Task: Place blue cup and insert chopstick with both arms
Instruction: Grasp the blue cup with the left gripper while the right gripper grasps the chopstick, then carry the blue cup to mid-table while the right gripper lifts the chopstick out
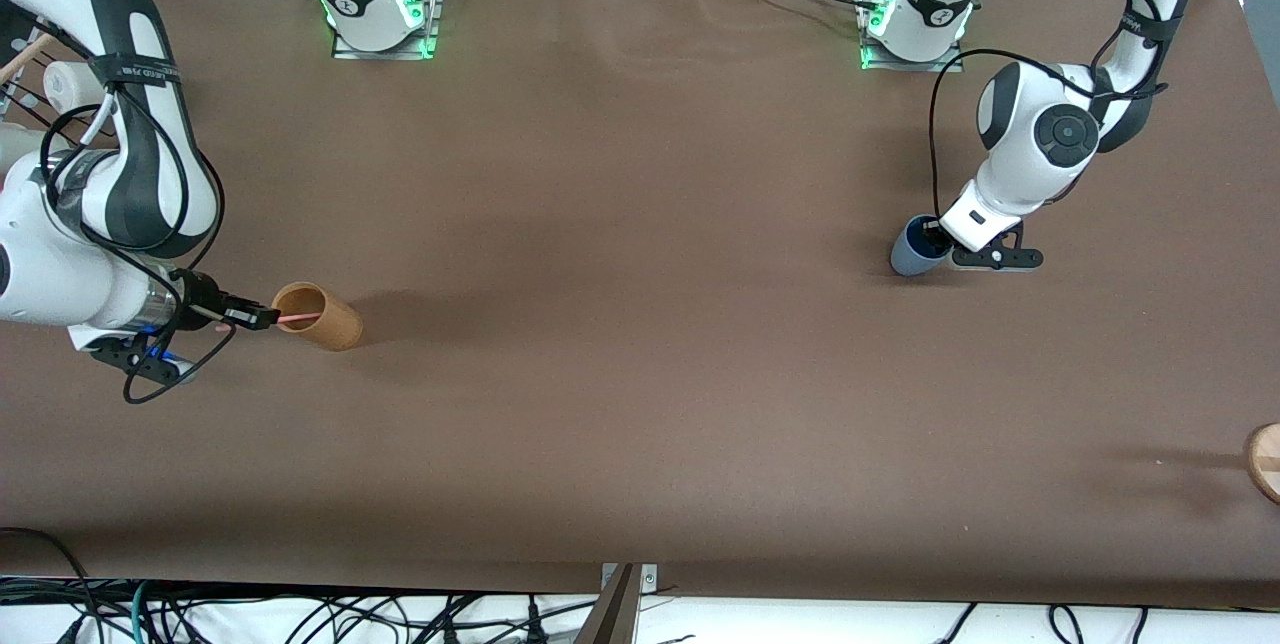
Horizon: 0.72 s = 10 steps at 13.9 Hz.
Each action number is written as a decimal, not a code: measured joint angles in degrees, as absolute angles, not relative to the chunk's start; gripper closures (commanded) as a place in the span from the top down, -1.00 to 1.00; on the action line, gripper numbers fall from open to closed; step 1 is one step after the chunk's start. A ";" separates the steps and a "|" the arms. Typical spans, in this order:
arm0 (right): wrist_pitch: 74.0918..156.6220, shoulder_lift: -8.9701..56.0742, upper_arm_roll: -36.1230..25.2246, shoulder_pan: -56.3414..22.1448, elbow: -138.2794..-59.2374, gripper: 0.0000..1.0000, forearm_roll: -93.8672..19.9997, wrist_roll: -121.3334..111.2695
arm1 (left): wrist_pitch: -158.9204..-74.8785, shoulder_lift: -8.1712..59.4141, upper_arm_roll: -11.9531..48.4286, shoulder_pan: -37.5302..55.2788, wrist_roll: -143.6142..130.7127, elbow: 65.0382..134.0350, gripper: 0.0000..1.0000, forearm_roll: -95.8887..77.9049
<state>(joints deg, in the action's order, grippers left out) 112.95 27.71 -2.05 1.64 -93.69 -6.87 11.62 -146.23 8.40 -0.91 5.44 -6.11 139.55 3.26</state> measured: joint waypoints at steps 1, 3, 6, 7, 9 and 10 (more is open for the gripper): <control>113.70 27.73 -2.04 1.64 -93.69 -0.24 -6.87 11.62 | -144.27 7.85 0.37 5.48 -6.33 138.10 -1.00 2.56; 114.45 27.88 -2.04 1.66 -93.69 -0.24 -6.88 11.62 | -139.11 6.91 4.27 5.93 -6.82 133.10 -1.00 -1.44; 114.65 28.18 -2.04 1.70 -93.69 -0.32 -6.89 11.62 | -130.92 7.77 7.37 10.59 -12.73 122.39 -1.00 -3.10; 114.69 28.22 -2.04 1.74 -93.69 -0.40 -6.89 11.61 | -128.30 9.07 7.52 13.23 -15.83 118.30 -1.00 -3.12; 114.73 28.25 -2.04 1.81 -93.69 -0.75 -6.90 11.61 | -122.60 14.00 7.56 18.88 -22.35 108.43 -1.00 -3.12; 114.73 28.25 -2.04 1.83 -93.69 -0.84 -6.90 11.58 | -120.00 17.52 7.53 21.75 -25.74 102.66 -1.00 -3.12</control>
